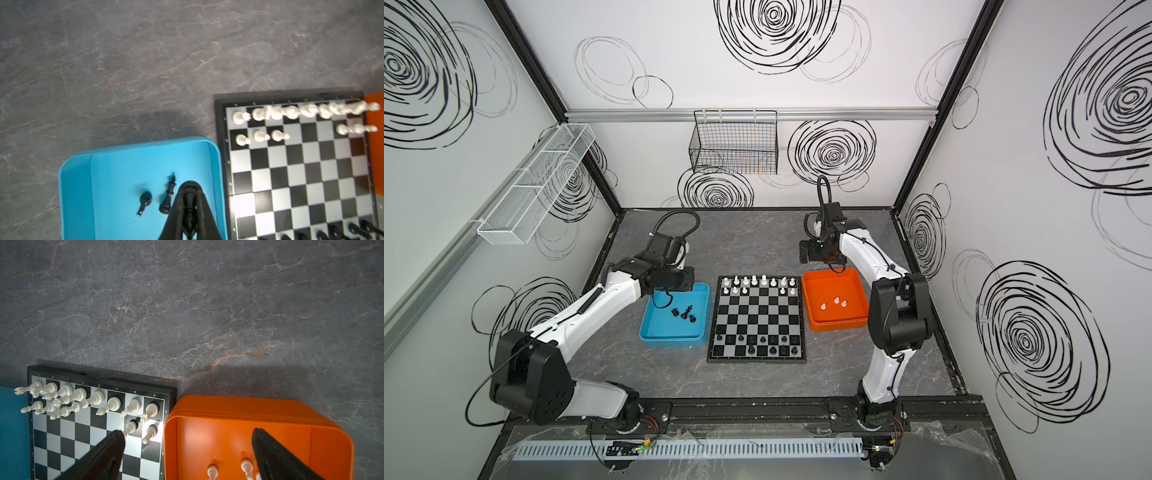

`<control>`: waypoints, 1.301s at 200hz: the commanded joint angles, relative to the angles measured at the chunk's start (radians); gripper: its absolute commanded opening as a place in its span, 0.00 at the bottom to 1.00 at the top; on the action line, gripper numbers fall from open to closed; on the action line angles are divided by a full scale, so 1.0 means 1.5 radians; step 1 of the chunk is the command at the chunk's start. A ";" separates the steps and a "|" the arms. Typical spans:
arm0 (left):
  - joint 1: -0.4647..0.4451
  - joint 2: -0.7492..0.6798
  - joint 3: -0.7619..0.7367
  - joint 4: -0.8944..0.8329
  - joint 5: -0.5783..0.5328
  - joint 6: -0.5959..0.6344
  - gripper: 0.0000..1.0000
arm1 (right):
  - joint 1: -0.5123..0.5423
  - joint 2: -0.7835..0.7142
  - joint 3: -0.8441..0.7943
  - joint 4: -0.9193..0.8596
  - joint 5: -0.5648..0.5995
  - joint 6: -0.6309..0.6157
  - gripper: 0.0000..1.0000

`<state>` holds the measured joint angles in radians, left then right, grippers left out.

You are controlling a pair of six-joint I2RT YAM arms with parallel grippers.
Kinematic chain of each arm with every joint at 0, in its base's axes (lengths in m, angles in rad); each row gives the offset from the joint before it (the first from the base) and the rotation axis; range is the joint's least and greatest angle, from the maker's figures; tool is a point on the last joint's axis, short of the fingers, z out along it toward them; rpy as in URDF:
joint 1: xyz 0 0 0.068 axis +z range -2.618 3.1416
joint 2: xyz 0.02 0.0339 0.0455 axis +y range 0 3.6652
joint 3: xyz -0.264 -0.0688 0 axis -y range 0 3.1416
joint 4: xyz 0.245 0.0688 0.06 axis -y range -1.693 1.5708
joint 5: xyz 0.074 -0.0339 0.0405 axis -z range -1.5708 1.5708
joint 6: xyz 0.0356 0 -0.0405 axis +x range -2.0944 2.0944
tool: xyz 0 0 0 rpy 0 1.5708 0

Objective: Set up the chess pieces on the board
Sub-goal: 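Carry the black piece with the left gripper to the board's near rows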

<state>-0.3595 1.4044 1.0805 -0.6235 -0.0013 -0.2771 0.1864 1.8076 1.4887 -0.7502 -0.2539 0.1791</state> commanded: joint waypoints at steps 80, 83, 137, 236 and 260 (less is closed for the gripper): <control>-0.288 -0.072 -0.091 0.015 -0.001 -0.006 0.09 | -0.004 0.002 0.022 -0.006 0.007 -0.003 1.00; -0.294 -0.071 -0.094 0.018 -0.002 -0.008 0.09 | -0.004 0.002 0.022 -0.005 0.007 -0.003 1.00; -0.378 -0.030 -0.110 0.067 -0.018 -0.024 0.09 | -0.004 -0.004 0.008 -0.002 0.012 -0.004 1.00; -0.432 0.036 -0.132 0.104 -0.041 -0.044 0.08 | -0.011 -0.008 -0.009 0.004 0.013 -0.007 1.00; -0.434 0.043 -0.139 0.109 -0.041 -0.048 0.09 | -0.013 -0.009 -0.013 0.005 0.013 -0.007 1.00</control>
<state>-1.0061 1.4536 0.8898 -0.4961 -0.0460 -0.3302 0.1734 1.8076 1.4811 -0.7494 -0.2481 0.1791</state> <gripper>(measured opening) 0.132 0.999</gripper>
